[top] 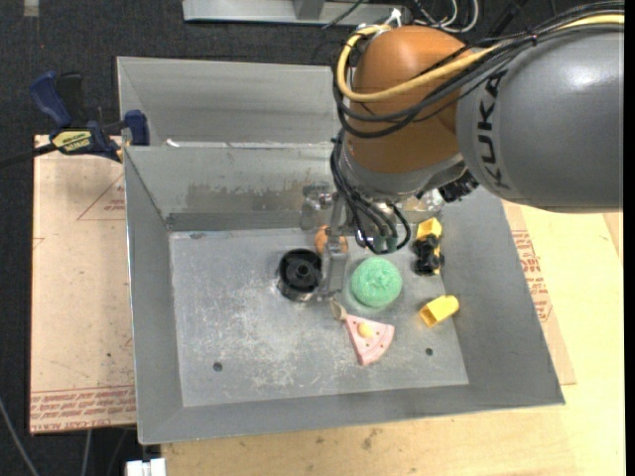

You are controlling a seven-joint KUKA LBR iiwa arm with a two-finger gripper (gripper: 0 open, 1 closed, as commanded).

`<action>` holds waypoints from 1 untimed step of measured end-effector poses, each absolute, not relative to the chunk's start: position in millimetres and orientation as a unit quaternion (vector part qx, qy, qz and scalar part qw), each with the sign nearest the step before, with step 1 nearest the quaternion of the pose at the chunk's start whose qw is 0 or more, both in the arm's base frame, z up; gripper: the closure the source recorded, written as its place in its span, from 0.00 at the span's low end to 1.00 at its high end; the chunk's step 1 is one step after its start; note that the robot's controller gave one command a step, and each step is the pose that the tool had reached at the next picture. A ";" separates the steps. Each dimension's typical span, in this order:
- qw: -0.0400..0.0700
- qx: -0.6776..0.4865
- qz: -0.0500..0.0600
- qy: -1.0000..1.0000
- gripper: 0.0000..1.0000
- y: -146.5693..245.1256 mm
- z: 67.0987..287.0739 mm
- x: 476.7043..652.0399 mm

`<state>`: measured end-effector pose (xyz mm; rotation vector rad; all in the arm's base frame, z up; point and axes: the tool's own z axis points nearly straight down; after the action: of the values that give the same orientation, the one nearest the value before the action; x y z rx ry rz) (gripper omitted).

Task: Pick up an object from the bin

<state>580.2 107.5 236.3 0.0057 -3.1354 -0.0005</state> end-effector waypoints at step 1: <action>-0.001 0.001 -0.001 -1.000 0.00 107.0 241.1 581.2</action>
Offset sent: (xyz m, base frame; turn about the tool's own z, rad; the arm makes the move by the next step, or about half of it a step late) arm 0.0421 -0.0148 -0.0686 0.0410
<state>581.2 107.0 241.1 0.0019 -3.1428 -0.0024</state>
